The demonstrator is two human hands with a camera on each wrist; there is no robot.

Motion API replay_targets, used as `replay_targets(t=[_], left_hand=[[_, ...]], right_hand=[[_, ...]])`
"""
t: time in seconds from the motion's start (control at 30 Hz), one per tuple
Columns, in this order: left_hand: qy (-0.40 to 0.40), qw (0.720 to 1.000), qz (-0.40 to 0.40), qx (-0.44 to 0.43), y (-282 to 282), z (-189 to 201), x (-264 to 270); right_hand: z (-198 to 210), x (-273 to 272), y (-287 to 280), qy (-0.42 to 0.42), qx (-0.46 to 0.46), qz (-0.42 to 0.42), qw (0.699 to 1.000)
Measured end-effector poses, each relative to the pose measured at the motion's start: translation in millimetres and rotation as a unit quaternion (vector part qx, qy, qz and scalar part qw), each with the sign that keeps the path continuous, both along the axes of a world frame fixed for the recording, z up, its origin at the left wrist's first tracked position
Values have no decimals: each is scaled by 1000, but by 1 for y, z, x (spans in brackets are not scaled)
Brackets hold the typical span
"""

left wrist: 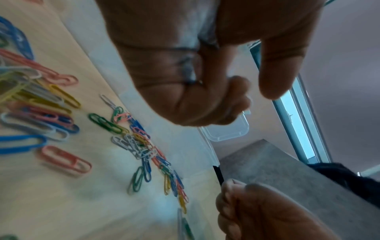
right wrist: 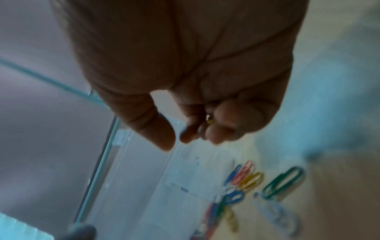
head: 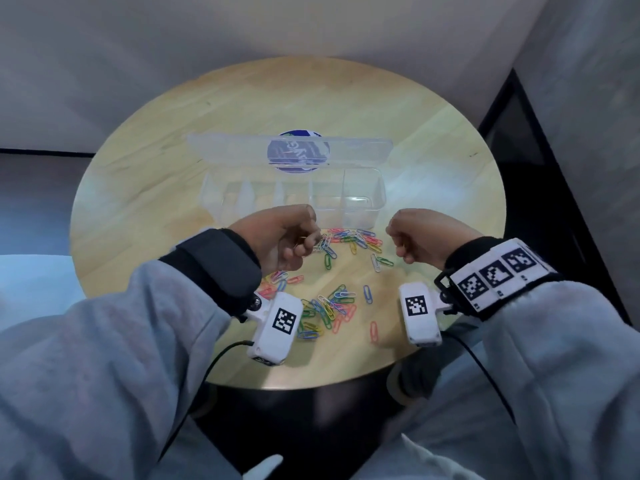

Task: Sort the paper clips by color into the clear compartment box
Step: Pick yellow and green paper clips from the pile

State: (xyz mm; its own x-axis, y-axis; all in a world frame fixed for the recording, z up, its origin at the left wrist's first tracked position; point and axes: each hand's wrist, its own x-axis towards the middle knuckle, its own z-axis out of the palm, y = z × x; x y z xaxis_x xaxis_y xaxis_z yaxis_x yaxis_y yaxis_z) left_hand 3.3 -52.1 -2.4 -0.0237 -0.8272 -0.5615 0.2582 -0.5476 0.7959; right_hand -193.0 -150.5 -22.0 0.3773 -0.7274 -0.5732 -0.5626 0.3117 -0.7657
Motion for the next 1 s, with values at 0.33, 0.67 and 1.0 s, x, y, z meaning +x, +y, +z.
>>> replay_targets(t=[0.33,0.67,1.0], left_hand=[[-499,799,-337,-19,-5,-23,-16],[-409,866,-287,4,-6,-15,-10],[-582,664,-467,-35,2,-18,-38]], right_hand=[[-9,12,-4,199,-191,185,943],[-13,13,-3,232,-215,189,930],[-15,16,1,263,-192,226,918]])
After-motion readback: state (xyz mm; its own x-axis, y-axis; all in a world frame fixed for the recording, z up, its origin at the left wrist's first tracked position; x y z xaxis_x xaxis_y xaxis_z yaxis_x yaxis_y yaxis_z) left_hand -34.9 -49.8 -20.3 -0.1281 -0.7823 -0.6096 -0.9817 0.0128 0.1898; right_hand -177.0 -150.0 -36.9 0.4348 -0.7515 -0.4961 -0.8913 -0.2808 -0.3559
